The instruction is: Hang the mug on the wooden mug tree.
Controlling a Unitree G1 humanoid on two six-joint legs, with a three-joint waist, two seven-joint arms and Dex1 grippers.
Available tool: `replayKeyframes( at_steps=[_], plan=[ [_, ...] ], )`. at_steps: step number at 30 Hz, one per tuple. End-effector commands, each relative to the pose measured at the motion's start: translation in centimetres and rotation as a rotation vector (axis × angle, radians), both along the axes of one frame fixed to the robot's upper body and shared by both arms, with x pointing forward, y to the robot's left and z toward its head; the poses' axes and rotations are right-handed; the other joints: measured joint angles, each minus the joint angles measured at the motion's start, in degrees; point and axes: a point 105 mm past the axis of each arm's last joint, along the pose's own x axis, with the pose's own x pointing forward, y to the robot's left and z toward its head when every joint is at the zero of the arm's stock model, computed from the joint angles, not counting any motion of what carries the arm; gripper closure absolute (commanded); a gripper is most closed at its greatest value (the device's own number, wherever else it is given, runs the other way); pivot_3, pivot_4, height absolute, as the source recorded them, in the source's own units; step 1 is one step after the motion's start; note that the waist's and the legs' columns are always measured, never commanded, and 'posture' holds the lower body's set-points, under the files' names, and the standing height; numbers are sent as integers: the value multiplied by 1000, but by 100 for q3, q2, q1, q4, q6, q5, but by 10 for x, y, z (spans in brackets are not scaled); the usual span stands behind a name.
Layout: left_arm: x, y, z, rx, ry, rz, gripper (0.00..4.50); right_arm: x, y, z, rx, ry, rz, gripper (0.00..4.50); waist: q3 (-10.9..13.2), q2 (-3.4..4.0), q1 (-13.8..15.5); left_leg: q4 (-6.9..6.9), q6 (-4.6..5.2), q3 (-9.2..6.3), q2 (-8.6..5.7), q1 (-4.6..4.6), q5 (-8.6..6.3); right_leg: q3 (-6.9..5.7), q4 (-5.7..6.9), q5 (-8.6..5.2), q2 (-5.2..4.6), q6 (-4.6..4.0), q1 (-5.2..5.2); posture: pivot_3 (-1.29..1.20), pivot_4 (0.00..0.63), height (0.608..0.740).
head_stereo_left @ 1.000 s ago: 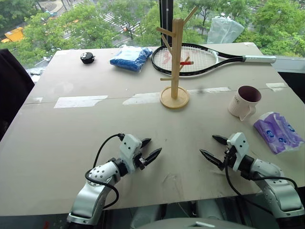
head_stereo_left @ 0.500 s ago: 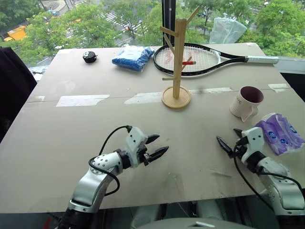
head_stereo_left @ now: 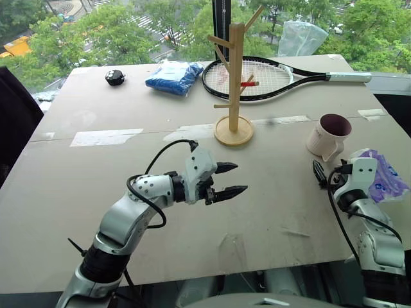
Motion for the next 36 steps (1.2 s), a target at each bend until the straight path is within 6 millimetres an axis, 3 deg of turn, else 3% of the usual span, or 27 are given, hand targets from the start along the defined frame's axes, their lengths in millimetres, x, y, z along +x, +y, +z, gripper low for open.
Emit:
replayKeyframes(
  at_steps=[1,4,7,9,13,21,26,32,34,36],
  plan=[
    [-4,-6,12,-3,-54,-31,1360,11,-4,12,2,-63,-41,169,1,1,0,0,0,1,0,0,0,1,-1,0,1,0,0,0,150,740],
    [-3,-4,13,-6,-55,-18,1360,15,-6,13,-1,-76,-49,169,1,1,11,0,0,1,0,-2,0,1,-1,0,2,-1,-3,0,150,740],
    [-4,-3,12,-6,-54,-7,1360,17,-7,14,-3,-85,-48,1408,1,1,7,-1,0,2,0,-7,0,3,-1,0,1,-1,-9,0,150,740],
    [-5,-2,12,-6,-53,0,1360,16,-6,15,-8,-95,-39,2544,1,2,3,-1,0,5,0,-10,0,8,-1,0,1,-1,-14,0,150,740],
    [-5,-2,12,-10,-50,11,1360,12,-5,14,-17,-100,-28,4200,1,2,4,-1,0,10,1,-10,0,14,2,0,1,-1,-17,0,150,740],
    [-6,-3,10,-11,-44,10,1360,8,-6,16,-25,-115,-34,4224,1,2,5,-1,0,14,1,-10,0,17,3,0,1,-1,-18,0,150,740],
    [-4,-1,12,-19,-48,17,1360,10,4,27,-11,-147,42,4224,1,2,3,-1,0,15,1,-10,0,19,4,0,12,-1,-19,0,150,740],
    [-5,0,11,-18,-49,27,1360,0,57,45,72,-142,421,4224,2,2,-9,-1,0,20,7,-10,0,25,3,0,8,-1,-20,0,150,740],
    [-5,0,11,-18,-50,30,1360,-10,83,37,74,-82,594,4224,3,3,-2,-1,0,20,10,-10,0,24,4,0,6,-1,-21,0,150,740],
    [-5,0,12,-20,-54,32,1360,-18,97,26,48,-25,698,4224,4,-1,-3,-1,1,21,11,-10,0,24,3,0,4,-1,-21,0,150,740]
  ],
)
